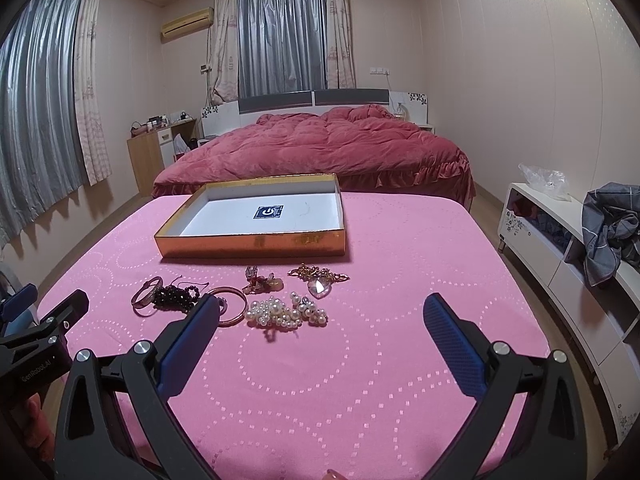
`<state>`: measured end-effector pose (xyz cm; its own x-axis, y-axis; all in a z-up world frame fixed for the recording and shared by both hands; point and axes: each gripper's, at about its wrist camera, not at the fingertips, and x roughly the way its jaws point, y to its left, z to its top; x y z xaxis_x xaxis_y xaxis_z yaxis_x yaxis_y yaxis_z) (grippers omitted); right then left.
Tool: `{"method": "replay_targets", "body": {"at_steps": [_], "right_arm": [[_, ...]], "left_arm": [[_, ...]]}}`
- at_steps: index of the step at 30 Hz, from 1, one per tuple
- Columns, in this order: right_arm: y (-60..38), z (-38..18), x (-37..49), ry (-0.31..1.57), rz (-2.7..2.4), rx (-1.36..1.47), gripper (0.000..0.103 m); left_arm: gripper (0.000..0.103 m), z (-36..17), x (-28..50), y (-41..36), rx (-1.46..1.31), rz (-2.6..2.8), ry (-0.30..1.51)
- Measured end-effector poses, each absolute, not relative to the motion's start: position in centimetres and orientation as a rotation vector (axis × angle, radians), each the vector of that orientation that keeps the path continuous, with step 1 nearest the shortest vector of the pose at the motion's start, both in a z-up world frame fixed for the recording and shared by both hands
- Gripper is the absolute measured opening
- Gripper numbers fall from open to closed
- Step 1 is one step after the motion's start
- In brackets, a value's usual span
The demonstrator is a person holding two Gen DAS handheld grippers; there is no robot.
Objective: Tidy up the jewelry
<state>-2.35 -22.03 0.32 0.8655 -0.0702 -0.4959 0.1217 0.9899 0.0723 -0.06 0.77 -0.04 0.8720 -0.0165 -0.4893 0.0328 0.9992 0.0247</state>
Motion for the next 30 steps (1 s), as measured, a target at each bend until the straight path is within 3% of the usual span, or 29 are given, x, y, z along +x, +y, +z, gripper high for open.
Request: {"method": "replay_targets", "body": {"at_steps": [18,30], "right_arm": [[-22.7,-1.0,-1.7,0.539,-0.121,0.111,0.000],[-24.0,-5.2,0.6,0.643,-0.068,0.103,0.000]], "left_arm": [[0.098,-1.2,0.5,0.9,0.051,-0.039,0.564],[0.098,-4.5,2.7,1.8,-0.031,-0.153,0.730]]}}
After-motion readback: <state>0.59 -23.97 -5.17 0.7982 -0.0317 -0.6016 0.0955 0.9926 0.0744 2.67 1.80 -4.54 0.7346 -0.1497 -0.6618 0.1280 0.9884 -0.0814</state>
